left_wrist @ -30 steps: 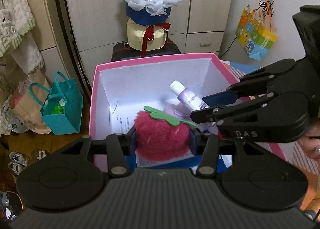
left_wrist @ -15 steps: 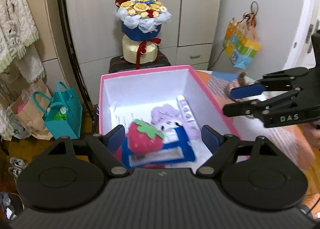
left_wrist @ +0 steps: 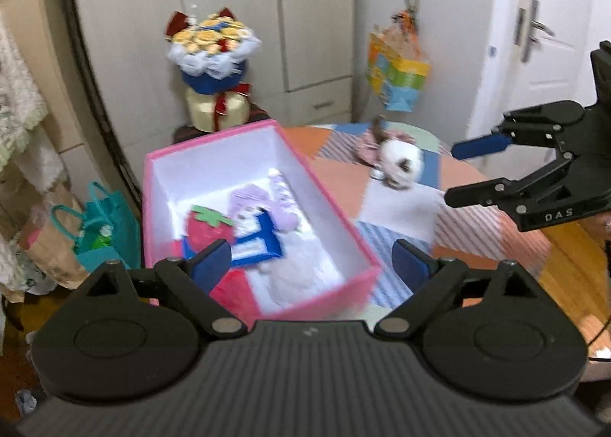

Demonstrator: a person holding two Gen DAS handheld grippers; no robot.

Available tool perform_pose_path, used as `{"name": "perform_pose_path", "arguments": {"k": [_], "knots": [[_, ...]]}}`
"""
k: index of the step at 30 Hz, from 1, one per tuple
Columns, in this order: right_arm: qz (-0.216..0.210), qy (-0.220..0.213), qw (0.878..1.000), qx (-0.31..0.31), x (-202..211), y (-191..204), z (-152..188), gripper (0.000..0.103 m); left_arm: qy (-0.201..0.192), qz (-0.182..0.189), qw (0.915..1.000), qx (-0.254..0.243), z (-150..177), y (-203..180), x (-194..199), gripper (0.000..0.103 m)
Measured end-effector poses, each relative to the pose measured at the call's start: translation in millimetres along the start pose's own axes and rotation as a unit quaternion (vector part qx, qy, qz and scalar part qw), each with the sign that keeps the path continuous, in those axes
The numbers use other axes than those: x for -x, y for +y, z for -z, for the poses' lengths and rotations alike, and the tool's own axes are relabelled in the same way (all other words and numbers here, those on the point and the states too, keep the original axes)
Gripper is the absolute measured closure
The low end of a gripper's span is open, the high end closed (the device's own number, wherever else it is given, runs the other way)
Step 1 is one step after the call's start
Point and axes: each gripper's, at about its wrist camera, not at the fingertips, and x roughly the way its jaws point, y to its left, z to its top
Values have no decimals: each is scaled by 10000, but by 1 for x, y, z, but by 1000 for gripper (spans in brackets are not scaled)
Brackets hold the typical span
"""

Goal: Organize soft objects
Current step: 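Withdraw both grippers from the box toward the white-brown plush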

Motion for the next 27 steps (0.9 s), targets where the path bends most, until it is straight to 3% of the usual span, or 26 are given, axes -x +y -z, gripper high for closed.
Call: {"name": "perform_pose_path", "arguments": {"k": [5,10,17,27], "knots": [[9,-176,9998,126,33,6,28,26,-6,336,9994,-6,5,-29,4,9],[84,-426,9989,-191,51,8,70,24,-39,680,9977,-34,12,-54,-8,8],[341,-522,9977,-258,53,6,94,20,-260,1003,9946,-29,5,-78,-36,8],[584,-498,9968,-231,30,-20,106,16,-783,969,9920,182,-5,-104,-90,8]]}}
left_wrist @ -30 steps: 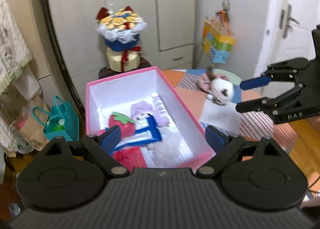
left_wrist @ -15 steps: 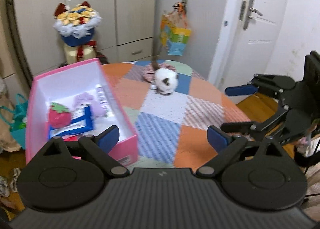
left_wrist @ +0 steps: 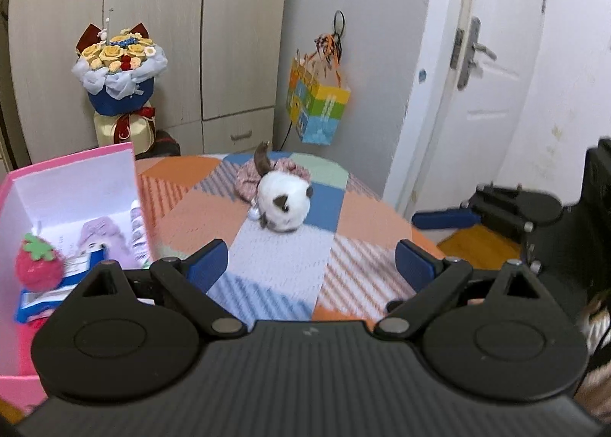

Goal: Organize soft objects
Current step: 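Withdraw both grippers from the box toward the white-brown plush, then close the left gripper on the white-brown cat plush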

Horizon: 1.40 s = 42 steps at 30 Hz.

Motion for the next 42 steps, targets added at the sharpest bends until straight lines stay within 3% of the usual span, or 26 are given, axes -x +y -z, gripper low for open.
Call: {"name": "perform_pose_path", "arguments": {"k": [5,7,10,12,16,19,22,26,29,34,37,42], "knots": [[191,-39,9998,105,-22,-12,4,12,-264,54,9993,253,-2,0,-35,8],[227,-111,9995,164,-30,-17,6,12,-406,63,9972,619,-1,5,-48,8],[318,-314,9984,348,-46,-24,10,11,-435,369,9916,1157,1,15,-69,8],[361,-221,9985,348,-61,-32,11,11,-409,445,9906,1228,2,16,-81,8],[160,-8,9999,-31,-91,-57,10,12,-523,75,9914,1194,1,15,-108,9],[-4,185,9990,-415,-112,-76,9,13,-344,-121,9919,1219,-4,20,-132,10],[-54,368,9970,-673,-134,-91,8,13,-53,-22,9893,1460,-13,31,-156,11],[-1,483,9946,-918,-156,-104,11,13,-17,-356,9883,1482,-17,34,-177,11],[-52,607,9914,-1160,-169,-113,14,13,176,-267,9838,1763,-14,42,-191,11],[-423,725,9865,-1403,-182,-119,18,15,261,-290,9770,2098,-11,55,-201,35],[-474,783,9856,-1420,-187,-117,19,16,370,17,9720,2320,-9,60,-206,46],[-424,774,9842,-1536,-194,-115,16,16,426,92,9720,2309,-5,58,-208,49]]}}
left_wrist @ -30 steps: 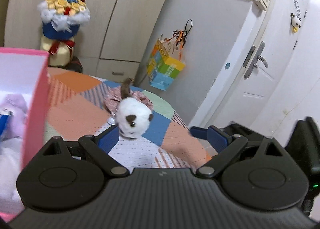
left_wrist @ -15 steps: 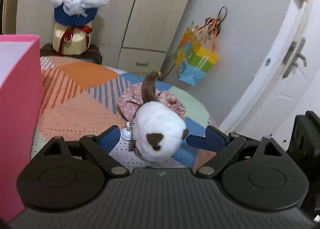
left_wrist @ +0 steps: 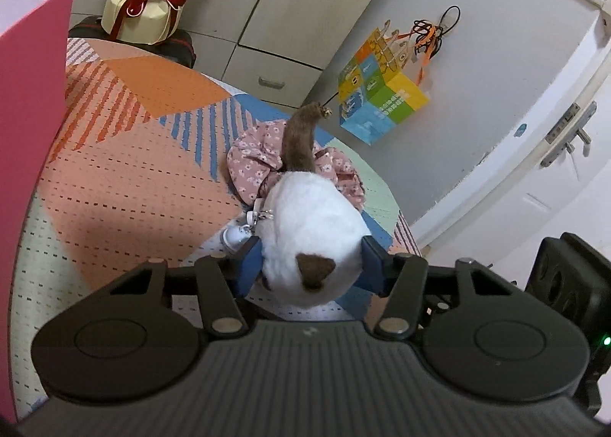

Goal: Organize soft objects
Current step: 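Close the left gripper on the white-brown cat plush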

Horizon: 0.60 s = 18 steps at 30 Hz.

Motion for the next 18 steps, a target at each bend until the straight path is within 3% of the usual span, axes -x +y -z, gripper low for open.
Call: {"name": "perform_pose_path", "arguments": {"k": [1,4,18], "knots": [[29,-27,10000,-13,1,1,1,17,11,6,10000,3,1,0,0,50],[412,-116,9990,-102,4,3,3,38,61,42,10000,32,2,0,2,51],[518,-106,9977,-432,31,26,19,39,365,-56,9991,-196,18,-15,34,52]]}}
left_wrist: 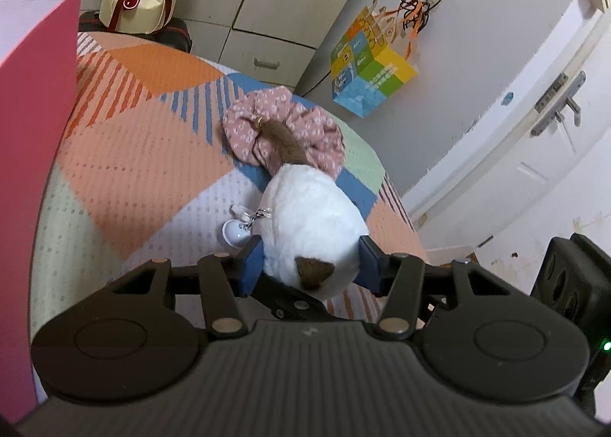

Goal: Organize soft objects
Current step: 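Close the left gripper on the white-brown cat plush, then lift the cat plush with the left gripper and carry it over the pink box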

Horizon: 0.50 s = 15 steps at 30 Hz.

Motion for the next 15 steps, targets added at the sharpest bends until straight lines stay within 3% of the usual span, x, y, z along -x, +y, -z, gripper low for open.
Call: {"name": "perform_pose_path", "arguments": {"k": [15], "knots": [[146,-188,9992,332,53,38,41,39,179,144,9996,-177,48,-8,50,51]]}}
